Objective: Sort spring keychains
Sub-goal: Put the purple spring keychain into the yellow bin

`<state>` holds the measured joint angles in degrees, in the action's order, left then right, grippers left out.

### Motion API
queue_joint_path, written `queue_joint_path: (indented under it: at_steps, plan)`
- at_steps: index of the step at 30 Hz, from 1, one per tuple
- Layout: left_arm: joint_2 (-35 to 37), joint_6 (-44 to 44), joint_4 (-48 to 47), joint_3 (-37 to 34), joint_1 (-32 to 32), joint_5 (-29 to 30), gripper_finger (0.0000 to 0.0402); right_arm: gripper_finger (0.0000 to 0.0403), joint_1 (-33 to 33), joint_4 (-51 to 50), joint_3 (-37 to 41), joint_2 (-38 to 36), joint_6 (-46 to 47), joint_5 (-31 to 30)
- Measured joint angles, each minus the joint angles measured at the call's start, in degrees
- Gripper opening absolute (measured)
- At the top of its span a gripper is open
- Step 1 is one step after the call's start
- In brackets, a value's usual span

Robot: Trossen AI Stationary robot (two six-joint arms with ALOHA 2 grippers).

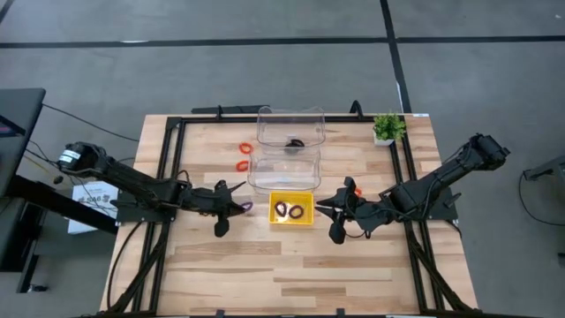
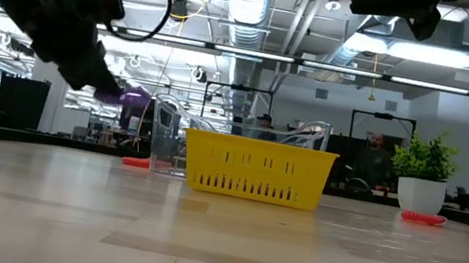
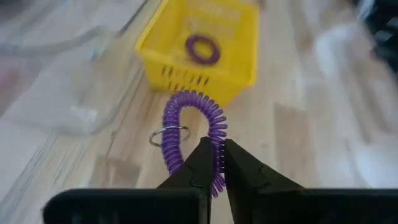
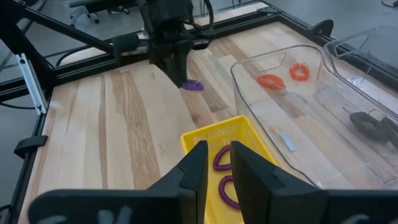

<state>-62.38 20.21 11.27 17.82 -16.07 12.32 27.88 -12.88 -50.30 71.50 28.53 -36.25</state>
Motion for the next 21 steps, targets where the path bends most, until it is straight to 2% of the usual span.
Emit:
queue_joint_path:
  at_steps: [9,15,21]
  plan:
    - [0.01,-3.31,11.76,0.09,-0.55,5.28,0.0025,0.006,0.0,0.0,0.0,0.0,-0.02,-0.15]
    - [0.01,-3.61,14.94,0.31,-0.55,7.62,0.0026,0.006,-0.26,0.0,0.0,0.0,-0.02,-0.17]
    - [-3.06,-7.11,15.01,5.54,-0.55,7.61,0.0026,0.006,-0.26,0.0,0.0,0.0,-0.02,-0.77]
